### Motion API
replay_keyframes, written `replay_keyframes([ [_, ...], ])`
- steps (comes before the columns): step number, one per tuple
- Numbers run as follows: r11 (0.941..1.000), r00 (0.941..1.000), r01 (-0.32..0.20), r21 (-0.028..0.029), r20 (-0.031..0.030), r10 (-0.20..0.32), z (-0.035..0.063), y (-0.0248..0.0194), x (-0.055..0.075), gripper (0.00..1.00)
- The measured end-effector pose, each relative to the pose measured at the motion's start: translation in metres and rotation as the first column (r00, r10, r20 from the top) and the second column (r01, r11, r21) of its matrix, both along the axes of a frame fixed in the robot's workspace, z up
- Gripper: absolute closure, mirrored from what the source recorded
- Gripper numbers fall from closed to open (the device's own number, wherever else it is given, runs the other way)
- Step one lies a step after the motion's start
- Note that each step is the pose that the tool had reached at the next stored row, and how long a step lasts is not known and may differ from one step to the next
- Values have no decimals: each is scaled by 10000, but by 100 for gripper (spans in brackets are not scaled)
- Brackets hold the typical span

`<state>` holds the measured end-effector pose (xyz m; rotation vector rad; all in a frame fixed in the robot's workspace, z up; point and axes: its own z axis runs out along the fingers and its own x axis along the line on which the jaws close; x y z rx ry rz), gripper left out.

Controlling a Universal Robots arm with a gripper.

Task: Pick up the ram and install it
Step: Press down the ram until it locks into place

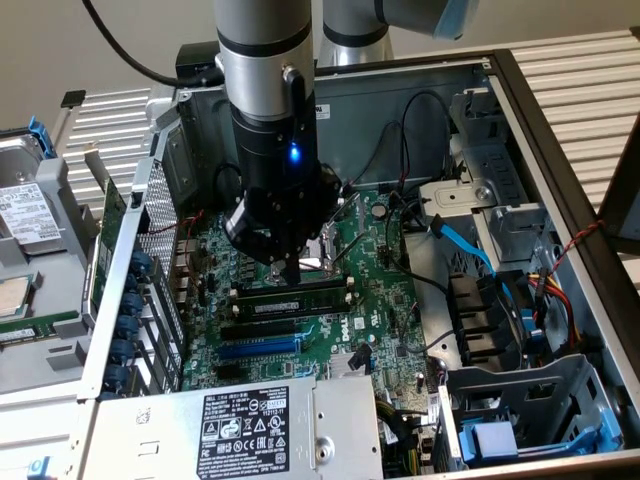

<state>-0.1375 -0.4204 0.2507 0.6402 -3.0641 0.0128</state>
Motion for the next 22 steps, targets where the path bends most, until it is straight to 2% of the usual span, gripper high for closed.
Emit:
replay_keyframes([
  [7, 9968, 9968, 799, -36, 2, -799, 0, 0, 1, 89],
  [12, 9916, 9916, 1293, -99, 9, -1293, -1, 0, 1, 89],
  [17, 9872, 9874, 1585, -180, 19, -1585, -1, 0, 13, 89],
  [22, 9839, 9841, 1778, -196, 27, -1778, -3, 0, 37, 89],
])
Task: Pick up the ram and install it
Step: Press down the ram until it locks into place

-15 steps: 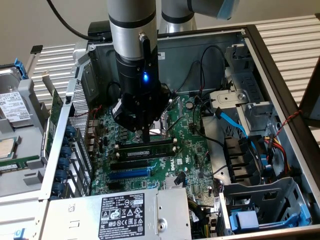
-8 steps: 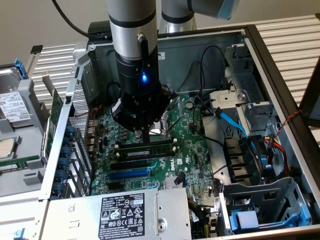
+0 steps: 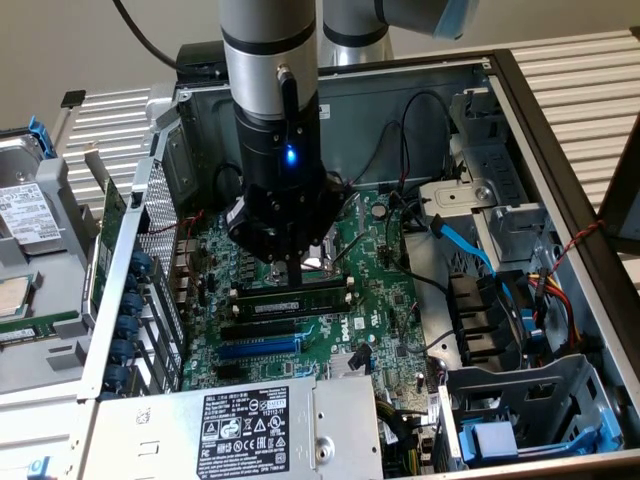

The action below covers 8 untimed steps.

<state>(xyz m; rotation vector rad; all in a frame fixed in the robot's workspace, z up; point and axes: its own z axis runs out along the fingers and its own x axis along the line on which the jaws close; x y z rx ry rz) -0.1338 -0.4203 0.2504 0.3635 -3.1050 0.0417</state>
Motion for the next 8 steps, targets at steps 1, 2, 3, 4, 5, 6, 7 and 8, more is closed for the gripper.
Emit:
replay_keyframes([
  [1, 10000, 10000, 67, -2, 1, -67, 0, 0, 1, 89],
  [2, 9999, 9999, 140, -6, 1, -140, 0, 1, 2, 89],
  [3, 9998, 9998, 221, -7, 1, -221, 0, 1, 3, 89],
  [4, 9996, 9996, 296, -8, 1, -296, 0, 0, 3, 89],
  [5, 9992, 9992, 393, -8, 1, -393, 0, 0, 3, 89],
  [6, 9988, 9988, 488, -9, 1, -488, 0, 0, 3, 89],
  [7, 9984, 9984, 570, -9, 1, -570, 0, 1, 4, 89],
  [8, 9980, 9980, 629, -9, 1, -629, 0, 0, 5, 89],
])
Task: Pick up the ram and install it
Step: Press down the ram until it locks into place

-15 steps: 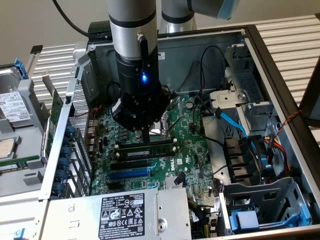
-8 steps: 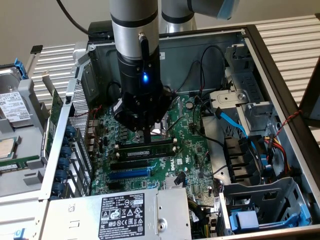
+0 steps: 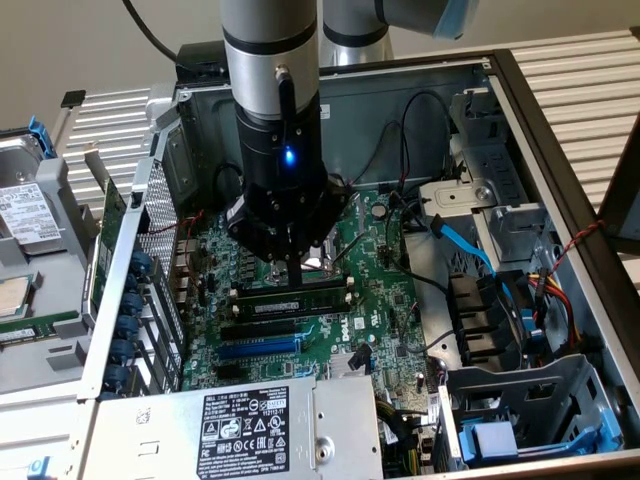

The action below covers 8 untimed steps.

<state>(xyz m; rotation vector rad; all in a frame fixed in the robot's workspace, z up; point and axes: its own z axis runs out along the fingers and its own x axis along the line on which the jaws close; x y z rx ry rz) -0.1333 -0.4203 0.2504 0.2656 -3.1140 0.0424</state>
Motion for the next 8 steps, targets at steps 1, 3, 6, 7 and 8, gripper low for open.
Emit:
replay_keyframes([
  [1, 10000, 10000, 43, -1, 0, -43, 1, 0, 2, 89],
  [3, 9999, 9999, 113, 0, 0, -113, 8, 1, 6, 89],
  [6, 9998, 9998, 178, 3, 1, -178, 15, 0, 7, 89],
  [7, 9998, 9998, 188, 4, 2, -188, 15, 0, 7, 89],
  [8, 9998, 9998, 191, 3, 1, -191, 16, 0, 7, 89],
])
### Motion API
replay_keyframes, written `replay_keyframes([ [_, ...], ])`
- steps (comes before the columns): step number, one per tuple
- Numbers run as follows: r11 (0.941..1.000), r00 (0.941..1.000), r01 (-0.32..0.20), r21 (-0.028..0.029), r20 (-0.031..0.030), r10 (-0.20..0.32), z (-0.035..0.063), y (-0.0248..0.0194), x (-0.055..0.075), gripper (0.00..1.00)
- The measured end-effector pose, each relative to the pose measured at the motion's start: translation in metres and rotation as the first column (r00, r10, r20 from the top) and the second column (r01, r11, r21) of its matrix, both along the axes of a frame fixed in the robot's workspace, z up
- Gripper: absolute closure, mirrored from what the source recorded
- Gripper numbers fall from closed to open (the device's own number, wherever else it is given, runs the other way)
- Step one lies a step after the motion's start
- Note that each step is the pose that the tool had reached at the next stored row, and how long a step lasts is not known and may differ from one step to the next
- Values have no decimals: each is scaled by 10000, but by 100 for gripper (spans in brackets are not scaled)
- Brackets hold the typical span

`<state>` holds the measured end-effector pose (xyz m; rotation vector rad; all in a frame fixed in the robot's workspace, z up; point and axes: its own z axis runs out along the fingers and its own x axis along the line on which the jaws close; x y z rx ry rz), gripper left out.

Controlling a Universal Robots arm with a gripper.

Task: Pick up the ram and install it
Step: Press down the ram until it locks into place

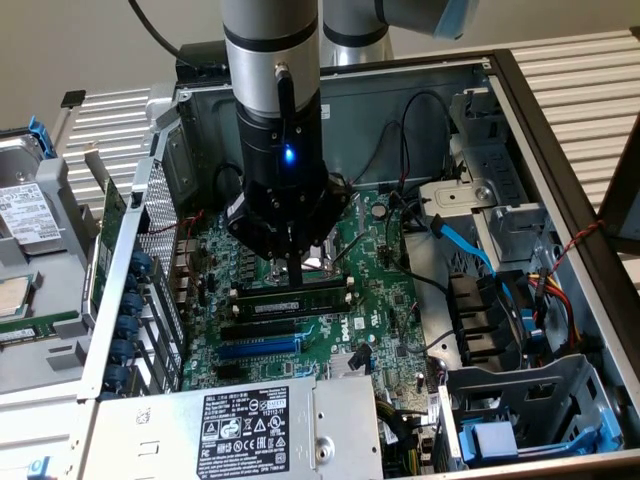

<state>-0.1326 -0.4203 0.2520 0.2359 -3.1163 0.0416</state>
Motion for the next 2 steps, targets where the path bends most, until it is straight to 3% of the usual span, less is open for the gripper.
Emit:
replay_keyframes([
  [2, 10000, 10000, 2, -1, -1, -2, 1, 0, 0, 89],
])
